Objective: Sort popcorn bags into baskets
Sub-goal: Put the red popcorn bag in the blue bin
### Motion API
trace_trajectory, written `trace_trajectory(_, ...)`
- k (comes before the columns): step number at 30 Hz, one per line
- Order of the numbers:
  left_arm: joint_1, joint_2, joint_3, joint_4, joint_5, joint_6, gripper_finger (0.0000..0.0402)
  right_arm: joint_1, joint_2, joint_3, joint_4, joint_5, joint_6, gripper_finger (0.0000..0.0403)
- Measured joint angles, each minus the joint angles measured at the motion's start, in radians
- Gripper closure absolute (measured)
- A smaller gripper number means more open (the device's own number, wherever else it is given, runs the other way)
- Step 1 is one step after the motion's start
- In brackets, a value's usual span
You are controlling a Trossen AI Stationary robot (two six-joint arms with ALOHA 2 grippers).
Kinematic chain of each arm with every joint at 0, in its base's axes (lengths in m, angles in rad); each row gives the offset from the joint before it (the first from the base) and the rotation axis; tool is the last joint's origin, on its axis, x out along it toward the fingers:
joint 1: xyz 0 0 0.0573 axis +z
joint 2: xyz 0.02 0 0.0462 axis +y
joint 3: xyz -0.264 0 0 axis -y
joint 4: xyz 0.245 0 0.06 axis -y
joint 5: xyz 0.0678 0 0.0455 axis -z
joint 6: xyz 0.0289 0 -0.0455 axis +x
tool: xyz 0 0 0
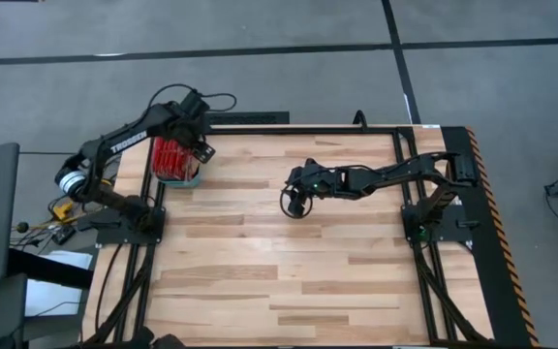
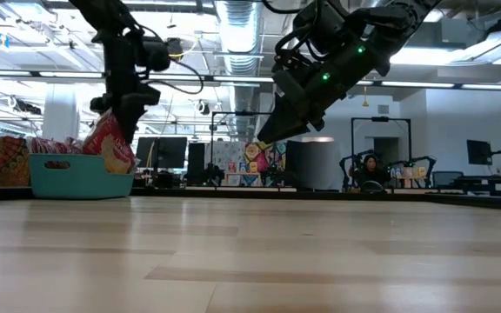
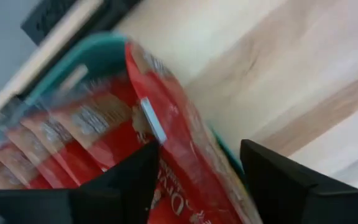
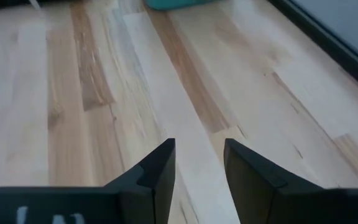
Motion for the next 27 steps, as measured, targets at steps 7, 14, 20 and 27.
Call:
trace_trajectory(7,0.000,0.034,0.000,-0.039,-0.043,0.031,0.0301,0.000,0.000,0.000,-0.021,0.001,0.000,0.0257)
trace_trajectory(14,-0.003,0.000,0.000,0.005,-0.088,0.025,0.0387,0.000,0.000,0.000,-0.025,0.001,0.017,0.0273)
trace_trajectory(20,-0.026,-0.049,0.000,0.075,-0.194,-0.117,0.0394,0.000,0.000,0.000,-0.032,0.001,0.022,0.0277)
trace_trajectory(27,-0.121,-0.052,-0.076,0.120,-0.292,-0.278,0.0387,0.000,0.000,0.000,-0.031,0.002,0.018,0.0277)
